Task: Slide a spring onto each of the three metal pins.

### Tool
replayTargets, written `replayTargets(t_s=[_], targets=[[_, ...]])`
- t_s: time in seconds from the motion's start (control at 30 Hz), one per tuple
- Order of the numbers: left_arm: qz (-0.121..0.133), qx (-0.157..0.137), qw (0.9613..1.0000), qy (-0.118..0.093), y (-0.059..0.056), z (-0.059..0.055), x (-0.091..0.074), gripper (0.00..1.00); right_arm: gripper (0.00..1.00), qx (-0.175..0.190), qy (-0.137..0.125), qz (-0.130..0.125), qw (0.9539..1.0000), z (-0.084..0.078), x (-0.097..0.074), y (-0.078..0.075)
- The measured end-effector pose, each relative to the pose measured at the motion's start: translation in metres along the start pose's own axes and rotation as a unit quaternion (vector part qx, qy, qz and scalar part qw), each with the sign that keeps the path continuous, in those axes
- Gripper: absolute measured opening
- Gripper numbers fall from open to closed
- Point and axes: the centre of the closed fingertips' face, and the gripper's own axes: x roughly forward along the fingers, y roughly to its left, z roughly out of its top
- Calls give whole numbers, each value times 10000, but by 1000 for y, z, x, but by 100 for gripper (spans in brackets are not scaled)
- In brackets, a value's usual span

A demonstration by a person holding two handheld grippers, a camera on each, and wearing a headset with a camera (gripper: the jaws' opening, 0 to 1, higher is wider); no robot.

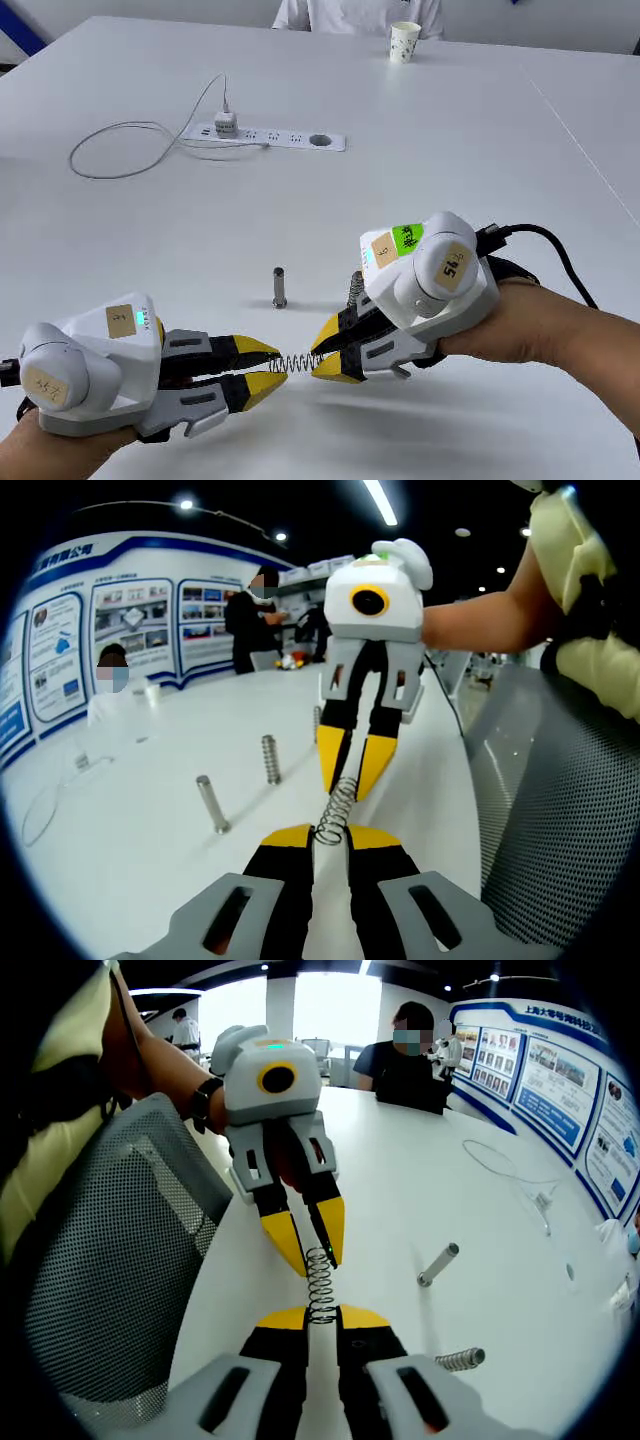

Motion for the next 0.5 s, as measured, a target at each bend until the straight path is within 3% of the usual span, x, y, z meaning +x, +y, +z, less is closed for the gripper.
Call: replayTargets(t_s=[0.5], targets=[[0,-20,10000,-3,1,0,0,12,11,-81,-63,-16,9999,13,-9,-1]])
